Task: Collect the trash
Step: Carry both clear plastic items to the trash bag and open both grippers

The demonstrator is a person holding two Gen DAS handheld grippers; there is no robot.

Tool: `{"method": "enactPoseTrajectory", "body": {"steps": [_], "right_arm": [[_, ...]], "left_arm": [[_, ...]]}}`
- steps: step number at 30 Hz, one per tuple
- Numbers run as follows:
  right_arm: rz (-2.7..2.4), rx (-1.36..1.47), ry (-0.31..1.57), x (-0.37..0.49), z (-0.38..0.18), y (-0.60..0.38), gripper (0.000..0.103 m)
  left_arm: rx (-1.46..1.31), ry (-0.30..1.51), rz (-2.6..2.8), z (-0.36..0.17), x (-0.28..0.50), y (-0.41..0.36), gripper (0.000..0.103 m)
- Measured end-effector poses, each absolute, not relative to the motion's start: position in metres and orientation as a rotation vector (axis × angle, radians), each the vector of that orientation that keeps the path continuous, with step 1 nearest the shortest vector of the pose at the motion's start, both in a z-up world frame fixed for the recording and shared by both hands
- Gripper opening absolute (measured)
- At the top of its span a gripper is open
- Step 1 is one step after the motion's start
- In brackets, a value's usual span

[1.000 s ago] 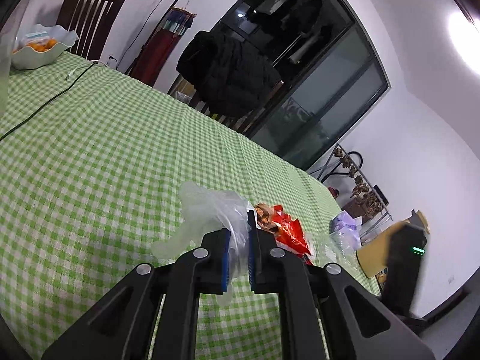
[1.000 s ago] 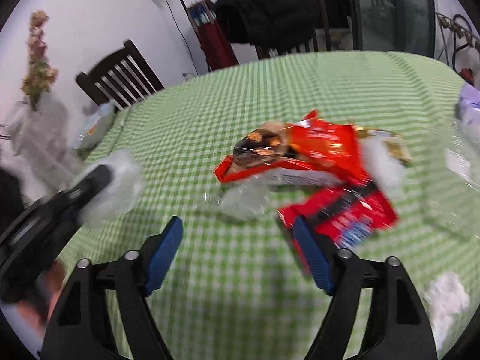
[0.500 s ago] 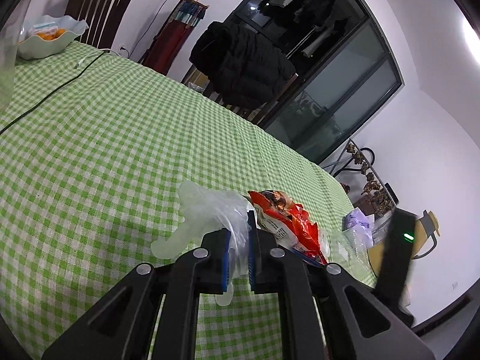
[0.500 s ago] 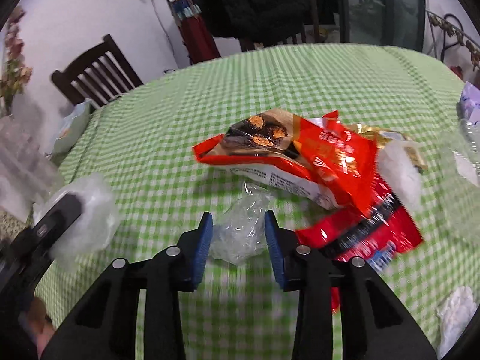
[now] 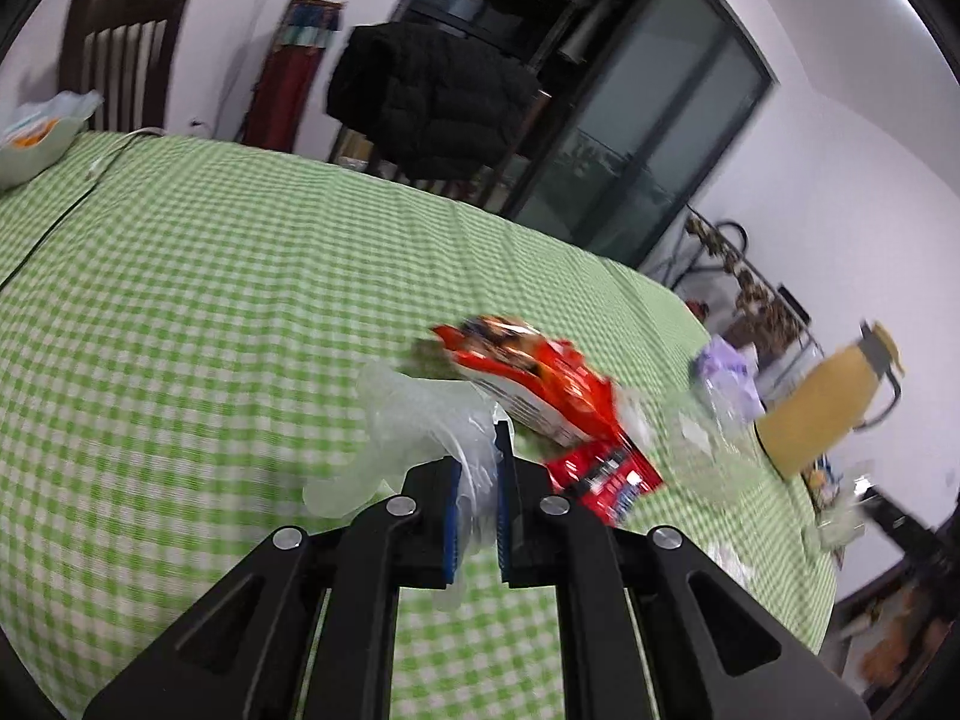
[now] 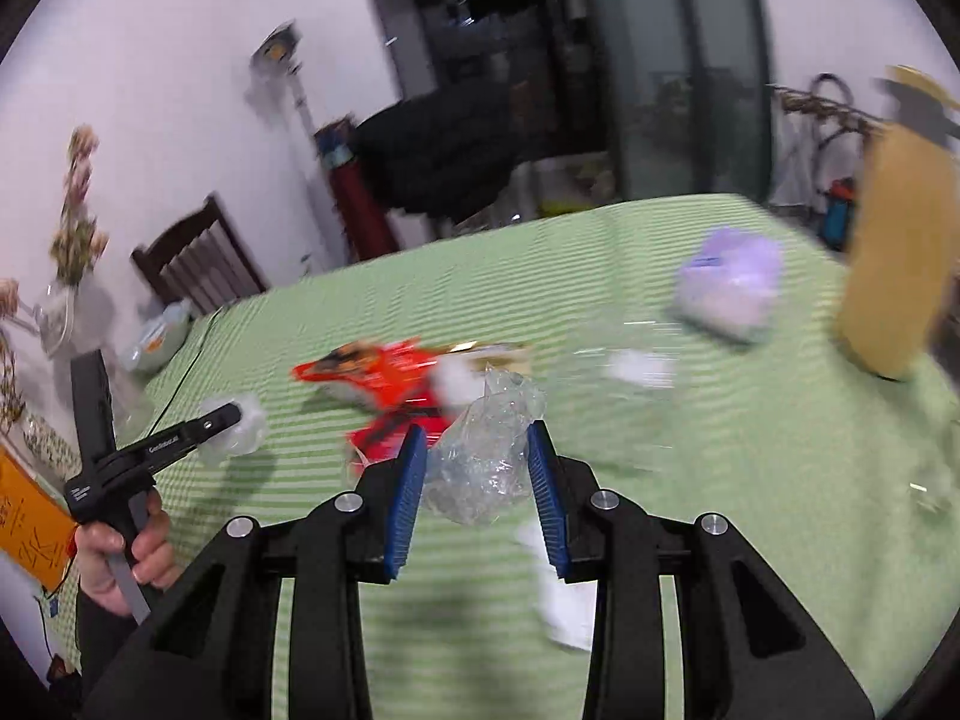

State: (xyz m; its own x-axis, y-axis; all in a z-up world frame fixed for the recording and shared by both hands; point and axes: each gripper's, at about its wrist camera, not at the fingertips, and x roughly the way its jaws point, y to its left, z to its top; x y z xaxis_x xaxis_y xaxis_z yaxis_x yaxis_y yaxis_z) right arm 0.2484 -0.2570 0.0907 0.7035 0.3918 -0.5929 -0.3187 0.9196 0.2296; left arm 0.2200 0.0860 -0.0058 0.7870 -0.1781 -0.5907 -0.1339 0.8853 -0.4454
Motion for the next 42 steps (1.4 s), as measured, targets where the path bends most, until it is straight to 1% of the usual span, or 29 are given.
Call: {"method": "enactPoseTrajectory", "body": {"steps": [5,12,18,22,25,31,37,39,41,42], "right_arm": [[0.223,0.207,0.616,0.198,0.095,-0.388,0.034],[-0.044,0.366,0.624,0.099,0.052,-0.561,0.034],[-0.198,0.443,0.617,0.023,0.021,-0.649,0.034],[-0.263,0.441,0.657,-0.01,-0.002,-0.681,0.035],[-0.311,0.413,0.717,-0.032,-0.027,-0.694,0.035],[-0.343,0.413,0.903,-0.062,-0.097,-0.71,0.036],[-0.412,0.468,1.035,-0.064,-0.154,-0.726,0.037],[-0.413,0.506,1.065,-0.067,-0.168,-0.732,0.047],[-0.381,0.529,1.066,-0.07,-0.177,-0.734,0.047],[-0.372,0.533,1.076,-0.071,-0.18,-0.733,0.051]], "left_arm": [[-0.389,0.726,-0.087,-0.001,0.224,0.035,0.006],[-0.181,0.722,-0.211,0.025,0.207,-0.063,0.006],[-0.095,0.699,-0.297,0.061,0.195,-0.138,0.006],[-0.056,0.688,-0.407,0.08,0.182,-0.206,0.006],[-0.01,0.698,-0.48,0.082,0.169,-0.257,0.006],[0.07,0.761,-0.64,0.071,0.151,-0.357,0.007],[0.119,0.829,-0.724,0.05,0.142,-0.422,0.007],[0.136,0.842,-0.745,0.043,0.135,-0.435,0.007],[0.155,0.858,-0.768,0.036,0.128,-0.451,0.007],[0.164,0.867,-0.777,0.031,0.125,-0.458,0.007]]}}
